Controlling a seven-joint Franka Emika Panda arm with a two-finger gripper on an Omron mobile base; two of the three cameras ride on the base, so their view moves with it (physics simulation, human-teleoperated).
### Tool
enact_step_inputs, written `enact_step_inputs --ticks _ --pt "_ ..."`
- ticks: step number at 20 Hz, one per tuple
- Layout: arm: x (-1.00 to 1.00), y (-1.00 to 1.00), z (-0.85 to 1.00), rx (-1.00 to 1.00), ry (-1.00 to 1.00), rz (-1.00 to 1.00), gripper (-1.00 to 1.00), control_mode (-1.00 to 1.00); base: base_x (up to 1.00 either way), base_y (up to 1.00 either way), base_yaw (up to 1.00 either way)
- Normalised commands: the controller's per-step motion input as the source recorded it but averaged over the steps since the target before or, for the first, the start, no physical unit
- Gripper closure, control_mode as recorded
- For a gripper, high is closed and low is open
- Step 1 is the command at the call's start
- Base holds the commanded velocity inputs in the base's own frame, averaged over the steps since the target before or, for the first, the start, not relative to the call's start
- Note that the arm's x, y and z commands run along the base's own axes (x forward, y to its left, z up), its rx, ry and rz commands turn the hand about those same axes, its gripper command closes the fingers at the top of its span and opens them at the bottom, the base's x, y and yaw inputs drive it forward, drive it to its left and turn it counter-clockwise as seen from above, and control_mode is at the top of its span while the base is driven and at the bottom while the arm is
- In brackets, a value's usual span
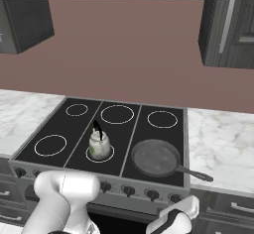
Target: Pick the pan from the cabinet and place it on the stove. Then turn on the stove burner for the pan.
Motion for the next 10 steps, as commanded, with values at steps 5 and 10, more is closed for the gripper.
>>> enact_step_inputs --ticks 5,10 --pt "-0.06 0.00 0.00 -0.38 0.00 0.06 1.00 -1.00 0.00 0.00 0.00" --pt "-0.08 0.00 0.00 -0.38 0.00 0.07 1.00 -1.00 0.00 0.00 0.00"
